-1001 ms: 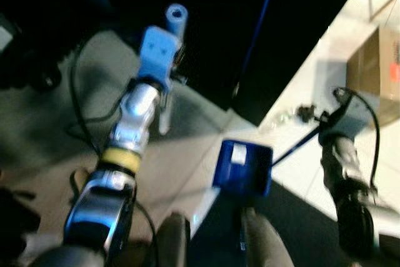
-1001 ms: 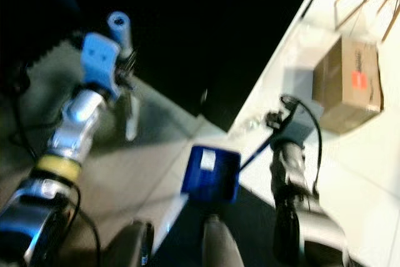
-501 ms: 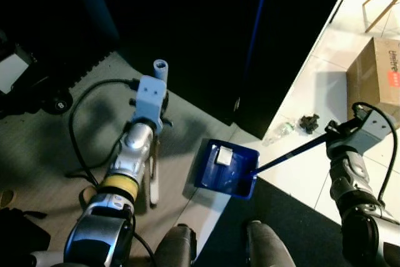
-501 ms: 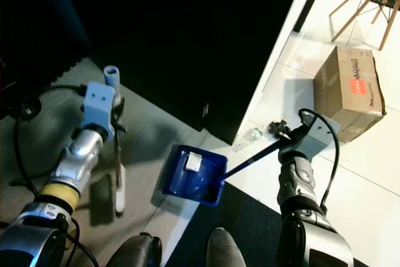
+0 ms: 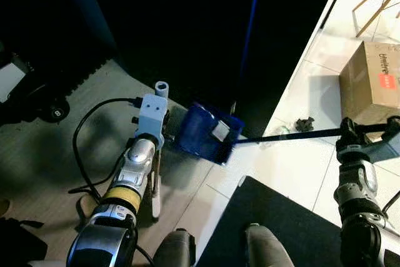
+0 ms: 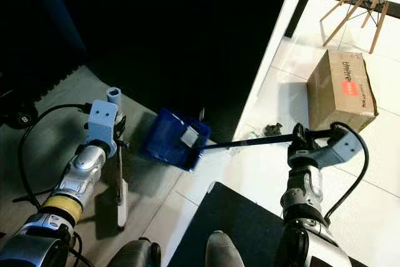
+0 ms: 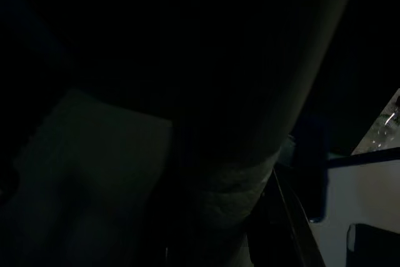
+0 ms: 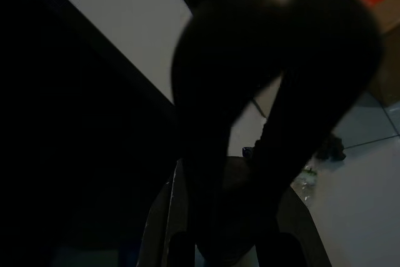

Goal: Sweep floor

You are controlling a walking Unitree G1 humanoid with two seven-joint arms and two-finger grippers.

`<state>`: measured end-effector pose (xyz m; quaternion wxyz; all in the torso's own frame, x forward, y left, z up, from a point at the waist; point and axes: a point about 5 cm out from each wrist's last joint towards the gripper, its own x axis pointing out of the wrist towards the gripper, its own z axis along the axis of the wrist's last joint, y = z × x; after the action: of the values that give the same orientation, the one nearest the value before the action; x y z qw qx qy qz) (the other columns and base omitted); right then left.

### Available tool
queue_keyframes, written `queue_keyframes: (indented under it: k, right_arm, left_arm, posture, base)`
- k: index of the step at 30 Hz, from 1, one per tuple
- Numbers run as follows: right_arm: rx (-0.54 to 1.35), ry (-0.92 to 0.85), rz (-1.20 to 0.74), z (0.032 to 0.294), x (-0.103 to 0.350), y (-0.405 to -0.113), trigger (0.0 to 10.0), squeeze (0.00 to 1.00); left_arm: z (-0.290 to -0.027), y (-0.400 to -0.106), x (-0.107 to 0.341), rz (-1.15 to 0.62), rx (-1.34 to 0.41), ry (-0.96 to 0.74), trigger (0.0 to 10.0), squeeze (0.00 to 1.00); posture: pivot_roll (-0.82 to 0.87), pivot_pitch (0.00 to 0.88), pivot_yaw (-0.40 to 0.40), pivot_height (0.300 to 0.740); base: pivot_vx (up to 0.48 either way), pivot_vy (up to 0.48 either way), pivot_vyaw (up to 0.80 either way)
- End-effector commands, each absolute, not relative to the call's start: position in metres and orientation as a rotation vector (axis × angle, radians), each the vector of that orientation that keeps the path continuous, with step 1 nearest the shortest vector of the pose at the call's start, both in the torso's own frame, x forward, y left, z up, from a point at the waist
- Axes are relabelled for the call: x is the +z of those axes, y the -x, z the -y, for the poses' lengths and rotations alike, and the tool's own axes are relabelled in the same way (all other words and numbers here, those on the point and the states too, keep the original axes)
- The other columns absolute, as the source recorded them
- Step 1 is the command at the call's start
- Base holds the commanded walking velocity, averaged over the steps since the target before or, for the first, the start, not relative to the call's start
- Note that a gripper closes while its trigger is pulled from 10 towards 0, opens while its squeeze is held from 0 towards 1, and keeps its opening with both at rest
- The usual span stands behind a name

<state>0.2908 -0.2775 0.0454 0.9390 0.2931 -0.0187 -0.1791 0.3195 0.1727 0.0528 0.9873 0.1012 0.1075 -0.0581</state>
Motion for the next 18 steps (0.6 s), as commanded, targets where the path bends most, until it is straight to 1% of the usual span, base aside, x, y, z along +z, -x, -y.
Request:
queue_keyframes:
  k: [1, 5, 11, 18]
  right_arm:
    - [-0.374, -0.532, 0.036, 0.282, 0.047, -0.288, 10.0, 0.0]
    - [-0.333, -0.454, -0.015, 0.275, 0.046, -0.292, 10.0, 0.0]
    - [-0.299, -0.381, -0.075, 0.265, 0.041, -0.294, 10.0, 0.0]
    - [-0.308, -0.357, -0.036, 0.267, 0.051, -0.299, 10.0, 0.0]
  left_arm:
    - [-0.171, -0.318, 0.051, -0.205, -0.118, -0.188, 10.0, 0.0]
    - [-0.167, -0.317, 0.049, -0.209, -0.135, -0.142, 10.0, 0.0]
    - [-0.161, -0.314, 0.047, -0.208, -0.181, -0.165, 10.0, 0.0]
    - [-0.157, -0.315, 0.051, -0.164, -0.16, -0.143, 10.0, 0.0]
  posture:
    - [0.02, 0.0, 0.01, 0.74]
    - [0.01, 0.0, 0.011, 0.74]
    - [0.01, 0.0, 0.005, 0.74]
    - [0.01, 0.0, 0.005, 0.74]
  base:
    - [0.0, 0.0, 0.0]
    - [0.0, 0.0, 0.0]
    - [0.0, 0.0, 0.0]
    - [0.0, 0.0, 0.0]
